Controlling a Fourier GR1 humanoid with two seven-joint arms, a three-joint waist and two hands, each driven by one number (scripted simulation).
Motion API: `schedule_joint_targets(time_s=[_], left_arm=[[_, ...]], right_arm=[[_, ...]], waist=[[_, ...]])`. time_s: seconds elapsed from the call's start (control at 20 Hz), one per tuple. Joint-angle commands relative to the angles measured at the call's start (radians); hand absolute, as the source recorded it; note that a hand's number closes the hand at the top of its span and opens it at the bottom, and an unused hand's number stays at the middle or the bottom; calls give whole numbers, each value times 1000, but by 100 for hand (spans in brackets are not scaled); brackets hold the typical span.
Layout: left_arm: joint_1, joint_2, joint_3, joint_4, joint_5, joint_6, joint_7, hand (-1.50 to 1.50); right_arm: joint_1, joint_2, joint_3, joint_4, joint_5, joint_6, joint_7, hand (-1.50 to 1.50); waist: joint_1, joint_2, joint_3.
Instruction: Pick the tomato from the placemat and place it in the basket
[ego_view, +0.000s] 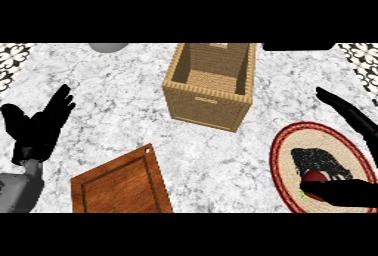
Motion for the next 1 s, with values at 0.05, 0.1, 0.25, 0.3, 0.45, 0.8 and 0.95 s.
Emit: schedule_joint_targets(time_s=[0.05, 0.1, 0.25, 0.3, 0.45, 0.8, 0.95], left_arm=[[-7, -5, 3, 4, -8, 5, -7, 0], [10, 1, -2, -19, 4, -17, 1, 0], [-3, -2, 7, 0, -8, -9, -3, 0], [11, -16, 1, 16, -15, -18, -38, 0], [-3, -29, 8, 49, -18, -16, -42, 0], [-21, -5, 44, 34, -2, -64, 14, 0], [23, -24, 42, 0, -15, -48, -1, 0]], right_arm=[[-36, -222, -100, -54, 124, 113, 290, -150], [-41, -251, -119, -42, 127, 142, 337, -150], [-137, -309, -209, -103, -28, 273, 539, -150], [-115, -334, -227, -112, -89, 332, 553, -150], [-164, -388, -248, -62, -285, 472, 615, -150], [-63, -434, -455, -54, -597, 631, 637, -150], [-6, -451, -595, -45, -754, 673, 630, -150]], waist=[[-14, -3, -4], [2, -2, -2], [5, 0, 0], [1, 1, 1], [8, 4, 1], [-1, 1, 4], [-6, -2, 4]])
